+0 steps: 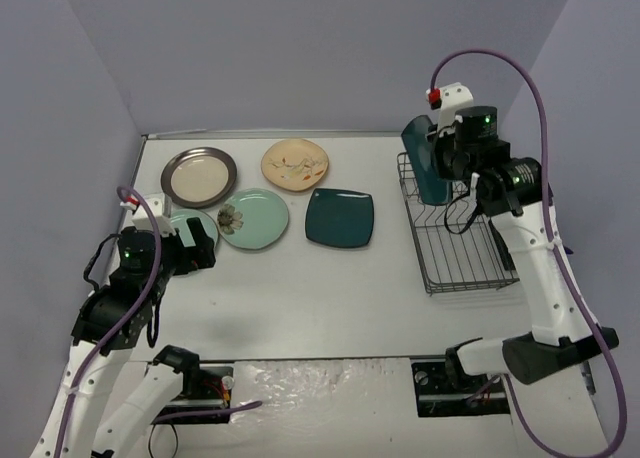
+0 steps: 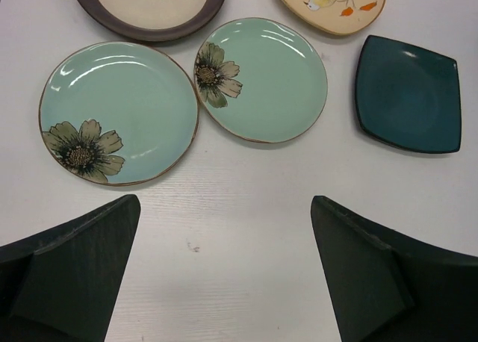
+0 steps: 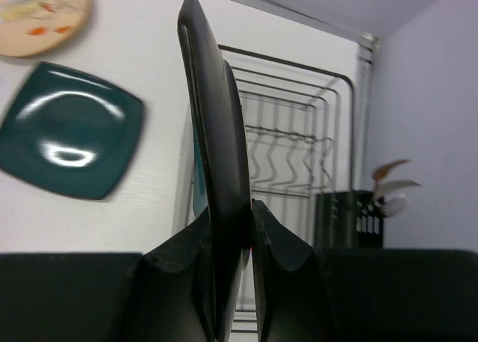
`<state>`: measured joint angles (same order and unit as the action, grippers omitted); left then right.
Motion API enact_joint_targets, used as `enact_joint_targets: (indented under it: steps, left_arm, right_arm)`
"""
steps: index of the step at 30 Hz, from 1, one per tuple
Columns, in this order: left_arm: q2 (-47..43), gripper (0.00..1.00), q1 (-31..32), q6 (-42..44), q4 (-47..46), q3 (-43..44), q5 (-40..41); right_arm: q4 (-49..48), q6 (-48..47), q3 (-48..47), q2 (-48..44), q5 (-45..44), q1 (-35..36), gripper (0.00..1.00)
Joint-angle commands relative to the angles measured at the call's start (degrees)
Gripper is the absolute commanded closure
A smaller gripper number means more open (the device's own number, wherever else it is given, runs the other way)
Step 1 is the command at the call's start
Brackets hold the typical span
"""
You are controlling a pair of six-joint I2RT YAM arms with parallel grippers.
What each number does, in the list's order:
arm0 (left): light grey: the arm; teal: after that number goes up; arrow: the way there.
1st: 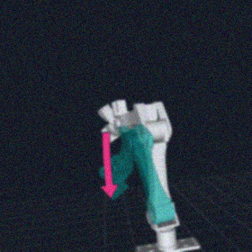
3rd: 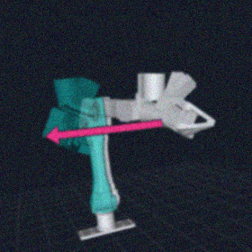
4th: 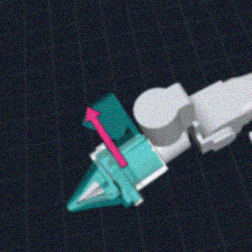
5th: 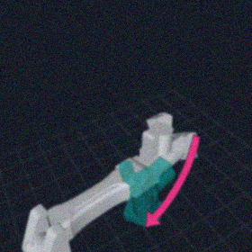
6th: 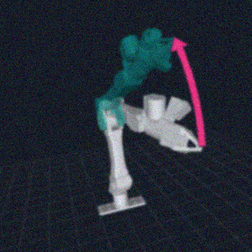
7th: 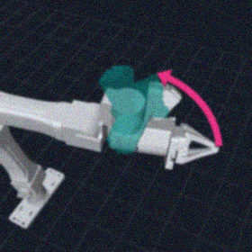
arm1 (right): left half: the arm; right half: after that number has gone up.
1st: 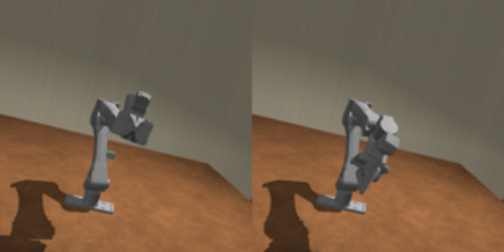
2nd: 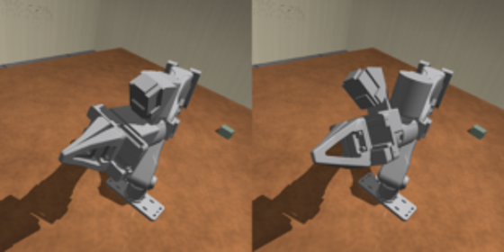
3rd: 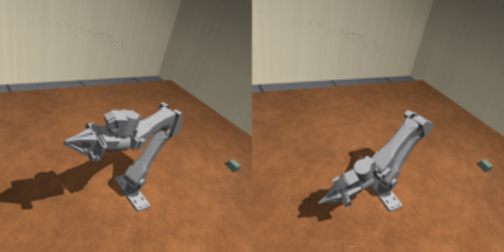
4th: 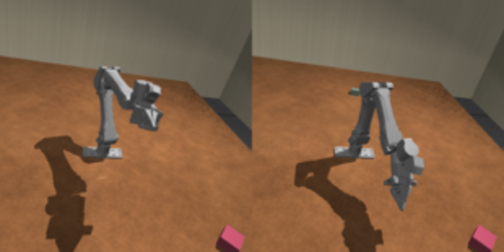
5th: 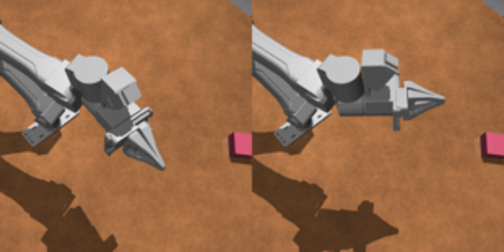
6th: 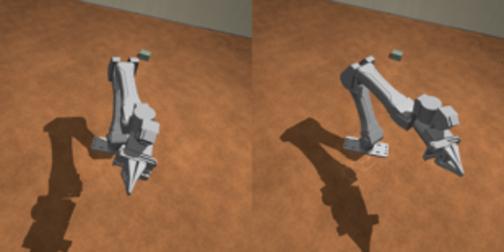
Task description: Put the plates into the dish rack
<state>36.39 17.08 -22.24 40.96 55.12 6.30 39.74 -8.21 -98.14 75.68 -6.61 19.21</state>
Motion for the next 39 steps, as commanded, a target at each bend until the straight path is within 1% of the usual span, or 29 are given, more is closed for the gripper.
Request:
enact_joint_targets:
  steps: [1,4,6,12,25,33,39]
  left_arm:
    - [-0.5,0.03,-0.3,4.0,-5.0,-2.5,0.9]
    - [-0.6,0.03,-0.4,4.1,-5.4,-3.8,0.5]
    - [-0.7,0.03,-0.4,4.5,-5.4,-5.0,0.6]
    - [-1.2,0.03,-0.8,4.8,-3.9,-5.8,1.1]
    - [-1.7,0.03,-0.5,5.1,-3.0,-6.2,1.3]
    - [-1.7,0.03,-0.6,5.1,-2.8,-6.3,1.3]
    - [-1.6,0.03,-0.6,5.0,-2.8,-6.3,1.4]
  right_arm:
    - [-0.5,-7.1,-5.2,4.1,-12.2,-5.6,1.0]
    - [-0.9,-9.2,-6.5,7.1,-13.7,-8.0,1.0]
    - [-2.1,-9.8,-6.9,9.0,-11.9,-11.6,1.0]
    - [-6.5,-11.0,-7.0,15.5,-9.5,-18.2,1.0]
    - [-9.0,-11.6,-4.6,18.4,-11.4,-22.2,1.0]
    - [-10.1,-11.3,-4.0,21.5,-9.1,-24.5,1.0]
    - [-11.7,-11.5,-2.4,22.9,-5.7,-25.7,1.0]
